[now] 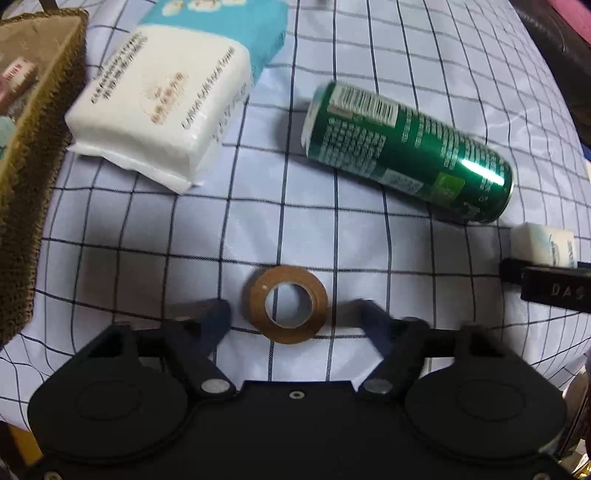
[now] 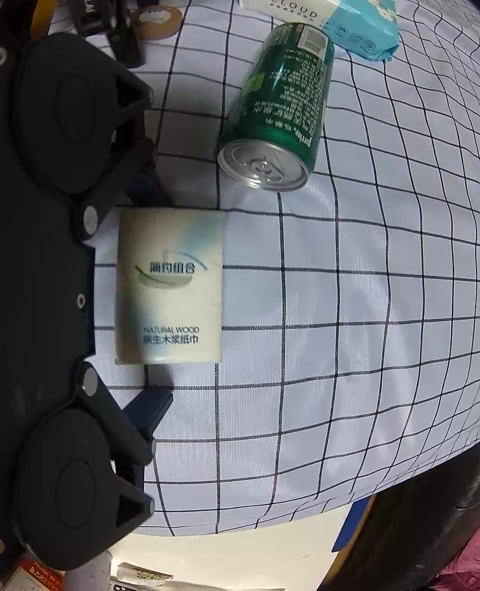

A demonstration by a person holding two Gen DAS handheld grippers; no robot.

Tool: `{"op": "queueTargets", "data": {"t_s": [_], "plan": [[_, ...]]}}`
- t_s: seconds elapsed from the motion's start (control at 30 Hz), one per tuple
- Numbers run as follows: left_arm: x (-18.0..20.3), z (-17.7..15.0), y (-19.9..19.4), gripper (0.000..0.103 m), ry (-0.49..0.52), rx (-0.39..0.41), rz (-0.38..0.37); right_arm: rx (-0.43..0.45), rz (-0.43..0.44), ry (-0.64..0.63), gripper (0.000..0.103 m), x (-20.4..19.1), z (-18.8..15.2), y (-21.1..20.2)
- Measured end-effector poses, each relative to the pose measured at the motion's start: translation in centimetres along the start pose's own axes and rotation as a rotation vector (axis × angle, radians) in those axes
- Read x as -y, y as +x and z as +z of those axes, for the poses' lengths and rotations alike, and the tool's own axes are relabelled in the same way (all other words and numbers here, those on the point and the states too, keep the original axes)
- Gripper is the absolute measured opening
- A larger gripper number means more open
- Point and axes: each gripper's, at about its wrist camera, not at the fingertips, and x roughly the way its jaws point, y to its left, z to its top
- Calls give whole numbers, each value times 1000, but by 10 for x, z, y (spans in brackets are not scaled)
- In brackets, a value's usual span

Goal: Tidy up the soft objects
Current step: 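Grasp the tan tape roll with the left tool while the right tool holds the tissue pack, then carry the tape roll and tissue pack into the basket and open both tools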

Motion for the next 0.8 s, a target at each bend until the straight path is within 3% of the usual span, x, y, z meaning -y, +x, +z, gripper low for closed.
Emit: {"op": "queueTargets", "data": {"t_s": [0.13,0.17,0.2,0.43,0.8], "plan": [[-7,5,-2,53,-21,1,-7,9,-2,-39,76,-14,-2,-10],[-9,6,-3,48,-19,4,-5,11,-6,-48,75,-18,-3,-12],[-10,7,-4,42,-17,8,-8,9,-11,-56,75,-21,-4,-13],[-24,7,-18,42,-45,1,-68,-25,14,-22,74,-22,-2,-17],[-43,8,-76,42,-105,186,12,-14,11,-19,74,-21,-3,-32]]}}
